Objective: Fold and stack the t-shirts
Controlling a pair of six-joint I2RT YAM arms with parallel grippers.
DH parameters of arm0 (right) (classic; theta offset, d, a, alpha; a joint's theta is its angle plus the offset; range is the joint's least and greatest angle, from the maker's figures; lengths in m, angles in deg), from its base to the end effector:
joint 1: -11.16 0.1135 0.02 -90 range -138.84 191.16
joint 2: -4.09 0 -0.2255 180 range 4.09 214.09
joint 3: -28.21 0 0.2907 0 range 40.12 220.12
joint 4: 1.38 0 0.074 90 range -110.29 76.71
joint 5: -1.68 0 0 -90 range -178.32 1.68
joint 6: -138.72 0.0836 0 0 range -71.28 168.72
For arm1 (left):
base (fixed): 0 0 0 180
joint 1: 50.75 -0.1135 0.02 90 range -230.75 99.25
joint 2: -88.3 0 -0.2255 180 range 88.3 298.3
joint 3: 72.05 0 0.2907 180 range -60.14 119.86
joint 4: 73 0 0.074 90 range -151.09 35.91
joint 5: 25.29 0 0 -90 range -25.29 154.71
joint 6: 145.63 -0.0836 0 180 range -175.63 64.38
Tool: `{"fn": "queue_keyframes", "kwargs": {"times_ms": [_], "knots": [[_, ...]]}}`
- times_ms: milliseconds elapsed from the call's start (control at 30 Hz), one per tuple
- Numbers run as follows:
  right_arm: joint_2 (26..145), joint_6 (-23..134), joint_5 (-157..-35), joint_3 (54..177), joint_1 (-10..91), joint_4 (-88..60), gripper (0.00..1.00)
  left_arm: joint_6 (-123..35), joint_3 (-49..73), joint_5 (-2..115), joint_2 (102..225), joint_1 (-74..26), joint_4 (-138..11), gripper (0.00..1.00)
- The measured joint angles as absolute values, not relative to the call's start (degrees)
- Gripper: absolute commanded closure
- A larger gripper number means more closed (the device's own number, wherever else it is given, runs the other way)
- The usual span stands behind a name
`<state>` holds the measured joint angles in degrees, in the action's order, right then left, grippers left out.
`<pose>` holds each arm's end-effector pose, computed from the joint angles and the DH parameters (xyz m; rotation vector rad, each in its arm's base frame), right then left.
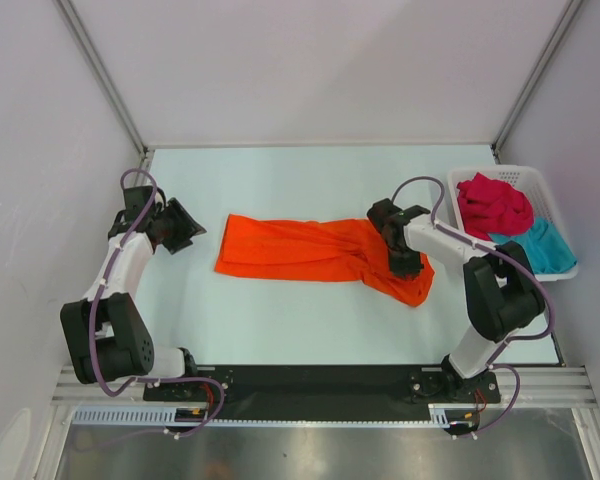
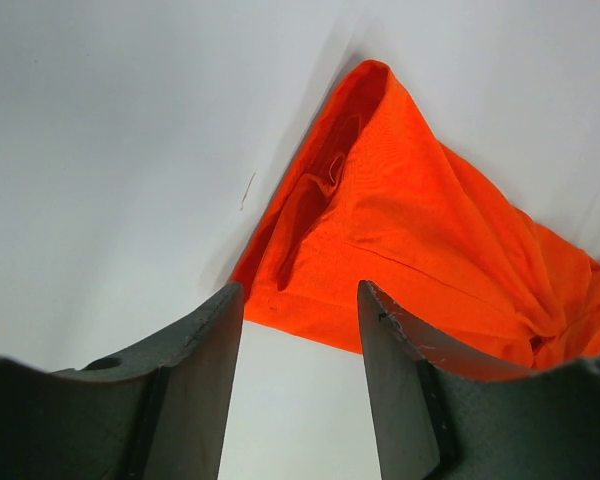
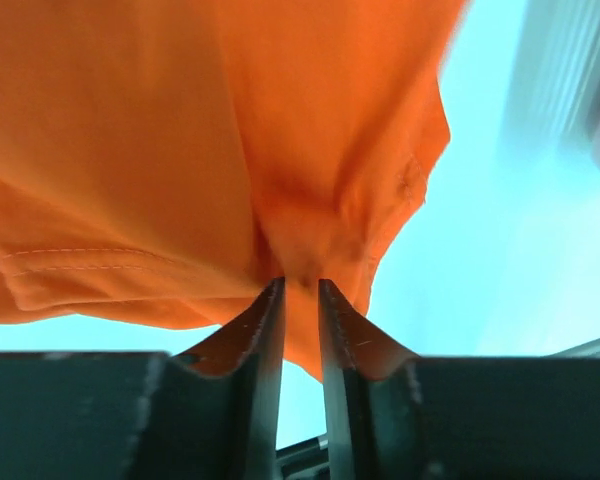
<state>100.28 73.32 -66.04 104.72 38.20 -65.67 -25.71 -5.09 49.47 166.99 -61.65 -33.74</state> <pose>0.3118 0.1236 0.0893 -0.0311 2.8460 -0.4392 0.3555 0.0461 0.1553 -0.7526 2.3586 -0.4710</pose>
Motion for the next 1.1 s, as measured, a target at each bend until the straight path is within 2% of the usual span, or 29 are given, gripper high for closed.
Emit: {"fn": "queue_keyframes", "kwargs": {"times_ms": [133, 200, 433, 700, 1100], "knots": [[100.2, 73.5, -66.0, 104.7, 38.3, -66.5, 0.64, -25.7, -5.1, 49.4, 167.0, -61.6, -33.7, 0.45], [100.1, 73.6, -66.1, 104.7, 38.5, -66.8, 0.64, -25.7, -5.1, 49.4, 167.0, -61.6, -33.7, 0.44], [98.0, 73.7, -66.0, 105.4, 39.1, -68.5, 0.62, -25.7, -5.0, 49.3, 167.6, -61.7, -33.8, 0.42], [97.3, 73.5, -66.1, 110.6, 39.1, -69.1, 0.62, -25.4, -3.4, 49.3, 174.3, -60.9, -33.6, 0.41], [96.7, 72.2, -66.1, 111.5, 37.9, -69.4, 0.62, -23.0, 1.9, 49.5, 184.2, -54.1, -35.7, 0.42]]}}
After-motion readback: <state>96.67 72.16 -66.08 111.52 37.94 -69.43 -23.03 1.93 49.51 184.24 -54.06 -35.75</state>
